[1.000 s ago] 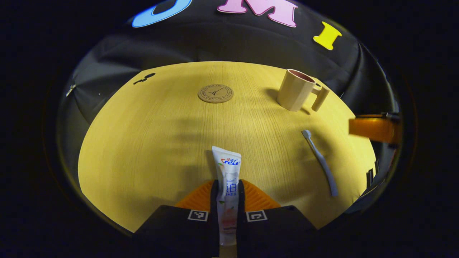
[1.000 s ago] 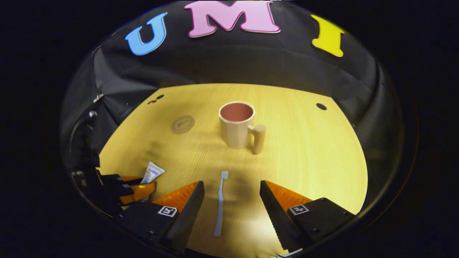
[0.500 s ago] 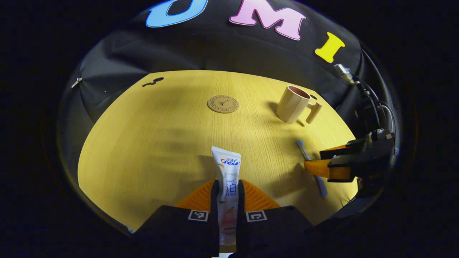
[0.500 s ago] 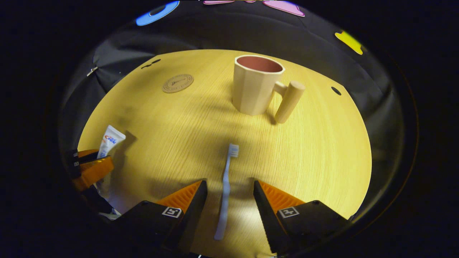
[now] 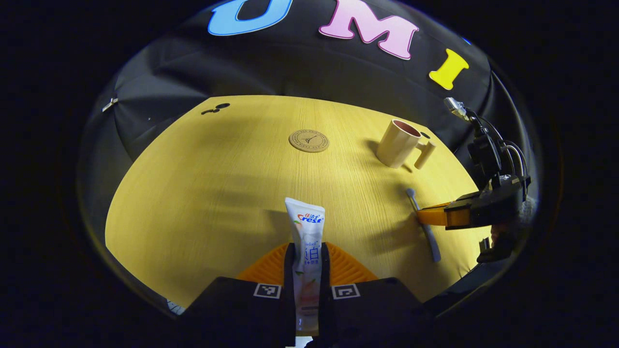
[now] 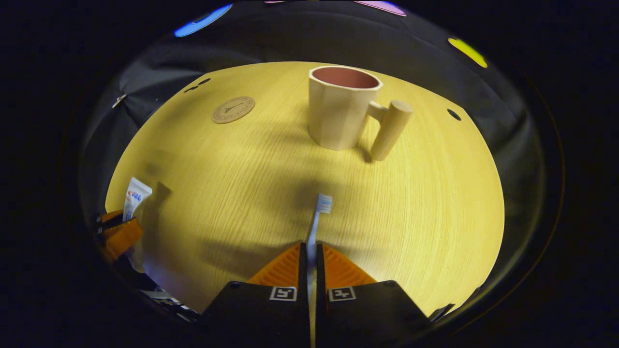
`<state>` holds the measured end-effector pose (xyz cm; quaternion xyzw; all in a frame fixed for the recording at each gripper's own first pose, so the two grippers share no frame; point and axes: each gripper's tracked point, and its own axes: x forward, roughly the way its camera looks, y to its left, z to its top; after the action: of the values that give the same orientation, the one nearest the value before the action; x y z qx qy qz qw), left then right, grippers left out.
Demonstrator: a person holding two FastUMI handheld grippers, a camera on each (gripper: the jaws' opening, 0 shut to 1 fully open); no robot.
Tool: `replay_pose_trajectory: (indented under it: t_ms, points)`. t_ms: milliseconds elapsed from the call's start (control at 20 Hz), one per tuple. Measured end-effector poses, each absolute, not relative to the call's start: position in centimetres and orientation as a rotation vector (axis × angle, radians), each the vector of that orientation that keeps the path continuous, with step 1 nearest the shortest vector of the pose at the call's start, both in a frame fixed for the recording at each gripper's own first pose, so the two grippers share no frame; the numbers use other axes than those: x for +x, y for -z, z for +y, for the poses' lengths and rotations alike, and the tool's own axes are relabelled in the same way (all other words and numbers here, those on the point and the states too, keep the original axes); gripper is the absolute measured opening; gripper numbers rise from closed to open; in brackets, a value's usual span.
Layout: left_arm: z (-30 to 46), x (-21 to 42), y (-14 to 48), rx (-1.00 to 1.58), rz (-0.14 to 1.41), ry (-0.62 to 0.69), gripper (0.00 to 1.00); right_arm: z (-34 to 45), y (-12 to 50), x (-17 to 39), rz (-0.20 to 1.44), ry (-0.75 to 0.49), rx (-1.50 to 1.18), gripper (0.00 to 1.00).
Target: Put the toothbrush and toothpaste on the desktop into the cup, then pick up the cup and place it on the coaster on the desktop.
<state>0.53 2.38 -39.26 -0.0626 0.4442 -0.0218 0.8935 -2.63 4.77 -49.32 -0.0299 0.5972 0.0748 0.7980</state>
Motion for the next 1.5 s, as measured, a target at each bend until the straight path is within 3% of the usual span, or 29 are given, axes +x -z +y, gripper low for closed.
replay_pose_trajectory:
  t_ms: [150, 250, 400, 650, 1000, 1250, 1500]
  points:
    - [1.9, 1.2, 38.1, -0.136, 0.893, 0.047, 0.24, 5.1, 49.0, -2.7, 1.238, -0.220, -0.058, 0.06]
    - [1.2, 2.1, 36.9, -0.135, 0.861, 0.055, 0.24, 5.9, 48.1, -2.7, 1.215, -0.235, 0.088, 0.05]
    - [-0.3, 4.2, 34.1, -0.149, 0.774, 0.083, 0.23, 5.0, 44.5, -0.1, 1.040, -0.223, 0.230, 0.05]
    - [-5.6, 11.4, 25.7, -0.225, 0.494, 0.198, 0.23, 2.7, 38.5, 1.5, 0.857, -0.232, 0.383, 0.05]
    - [-12.8, 23.2, 15.1, -0.395, 0.083, 0.278, 0.23, -1.7, 34.1, 1.7, 0.739, -0.240, 0.446, 0.05]
    - [-16.9, 28.4, 17.5, -0.392, -0.003, 0.280, 0.23, -5.7, 33.7, 1.7, 0.687, -0.196, 0.478, 0.05]
    - [-18.8, 30.7, 25.0, -0.333, 0.042, 0.253, 0.23, -8.8, 33.6, 3.0, 0.638, -0.152, 0.494, 0.05]
